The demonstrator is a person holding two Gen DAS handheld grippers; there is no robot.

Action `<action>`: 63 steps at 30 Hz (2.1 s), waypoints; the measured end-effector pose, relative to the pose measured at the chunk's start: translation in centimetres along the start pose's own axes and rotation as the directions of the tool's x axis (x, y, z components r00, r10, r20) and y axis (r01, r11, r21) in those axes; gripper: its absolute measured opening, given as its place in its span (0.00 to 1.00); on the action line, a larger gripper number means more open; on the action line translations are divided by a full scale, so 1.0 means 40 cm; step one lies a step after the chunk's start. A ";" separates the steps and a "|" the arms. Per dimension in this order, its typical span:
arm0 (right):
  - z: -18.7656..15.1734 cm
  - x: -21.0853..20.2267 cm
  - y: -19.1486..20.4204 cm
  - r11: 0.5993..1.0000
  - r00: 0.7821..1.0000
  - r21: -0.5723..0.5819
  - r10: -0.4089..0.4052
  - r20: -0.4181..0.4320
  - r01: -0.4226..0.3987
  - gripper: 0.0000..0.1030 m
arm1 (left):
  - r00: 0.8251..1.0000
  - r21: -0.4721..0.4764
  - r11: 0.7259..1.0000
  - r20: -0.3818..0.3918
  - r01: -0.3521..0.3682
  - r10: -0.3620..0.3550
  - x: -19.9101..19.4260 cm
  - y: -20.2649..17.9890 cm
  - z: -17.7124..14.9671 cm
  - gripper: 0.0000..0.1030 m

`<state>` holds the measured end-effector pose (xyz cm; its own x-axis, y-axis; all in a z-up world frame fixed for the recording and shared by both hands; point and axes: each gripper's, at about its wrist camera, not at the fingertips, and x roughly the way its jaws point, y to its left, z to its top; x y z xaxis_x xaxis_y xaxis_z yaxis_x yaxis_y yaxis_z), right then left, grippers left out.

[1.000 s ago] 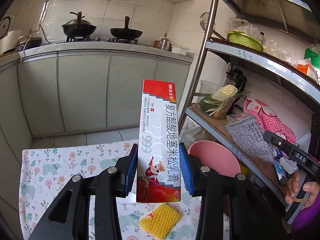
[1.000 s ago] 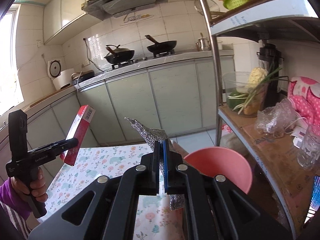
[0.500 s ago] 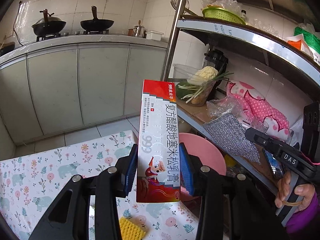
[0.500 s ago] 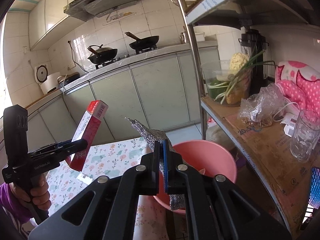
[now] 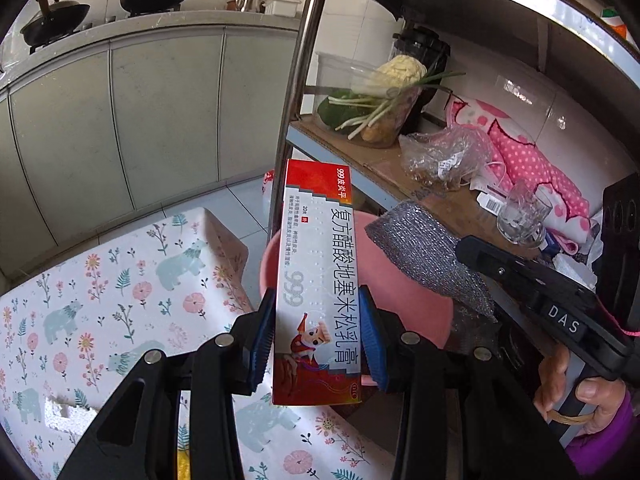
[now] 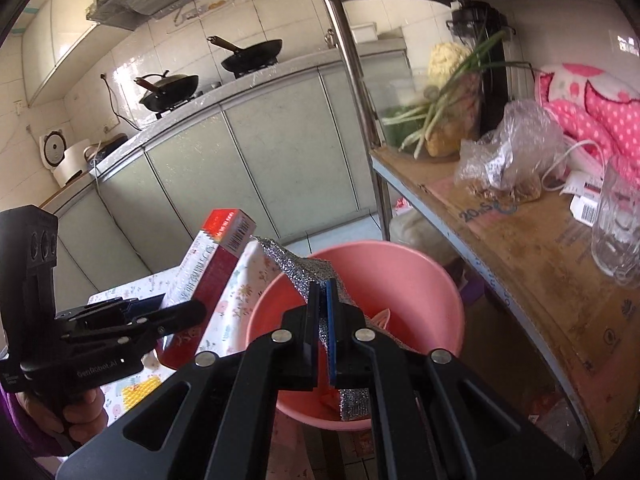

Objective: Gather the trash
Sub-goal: 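Lift the box and mesh cloth and carry them over the pink bucket, then lower both items into the bucket and open the tools, then move both open tools back toward the yellow foam net on the table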

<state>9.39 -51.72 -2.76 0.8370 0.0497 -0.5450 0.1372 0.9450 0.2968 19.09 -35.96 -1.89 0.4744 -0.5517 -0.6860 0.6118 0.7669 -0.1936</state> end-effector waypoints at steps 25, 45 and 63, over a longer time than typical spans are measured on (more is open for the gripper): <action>-0.065 0.130 -0.045 0.996 0.991 0.034 -0.080 -0.109 0.085 0.04 | 0.983 -0.028 1.000 -0.184 -0.009 0.004 0.190 -0.006 -0.038 0.40; -0.061 0.110 -0.040 0.994 0.988 0.022 -0.108 -0.109 0.111 0.19 | 0.994 0.016 1.000 -0.111 -0.021 0.023 0.128 -0.037 -0.018 0.46; -0.054 0.035 0.005 0.994 0.992 -0.015 -0.108 -0.069 0.107 0.24 | 0.999 0.004 1.000 -0.040 -0.014 0.014 0.032 -0.046 -0.005 0.54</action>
<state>9.46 -50.75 -5.15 0.7786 -0.0302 -0.6268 0.2179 0.9497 0.2249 18.44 -38.03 -2.56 0.4573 -0.5271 -0.7163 0.6079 0.7732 -0.1809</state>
